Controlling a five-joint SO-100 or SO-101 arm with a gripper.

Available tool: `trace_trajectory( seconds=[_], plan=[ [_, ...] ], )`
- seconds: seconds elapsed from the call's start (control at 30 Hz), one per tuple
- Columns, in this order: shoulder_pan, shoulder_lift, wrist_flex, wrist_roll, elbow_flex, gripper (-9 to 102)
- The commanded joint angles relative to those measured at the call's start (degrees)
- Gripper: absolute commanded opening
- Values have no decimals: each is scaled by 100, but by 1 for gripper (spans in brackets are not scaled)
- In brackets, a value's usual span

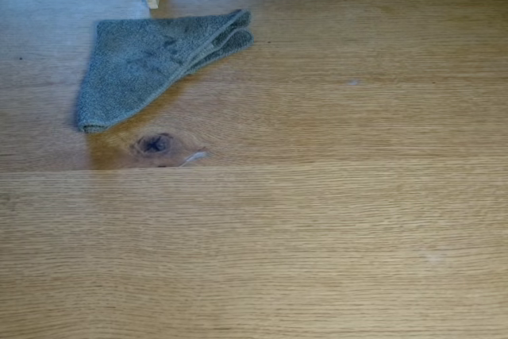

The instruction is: Clean the area in front of the robot

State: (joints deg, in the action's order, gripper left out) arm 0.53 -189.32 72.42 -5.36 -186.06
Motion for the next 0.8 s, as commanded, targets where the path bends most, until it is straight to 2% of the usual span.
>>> trace_trajectory(
  seconds=[0.0, 0.13, 0.6, 0.77],
  plan=[
    [53, -9, 9, 9, -580, 0],
    [-35, -9, -9, -35, -580, 0],
    [-1002, 9, -1617, 668, -483, 0],
    [-791, 1573, -2443, 457, 193, 0]
  ],
)
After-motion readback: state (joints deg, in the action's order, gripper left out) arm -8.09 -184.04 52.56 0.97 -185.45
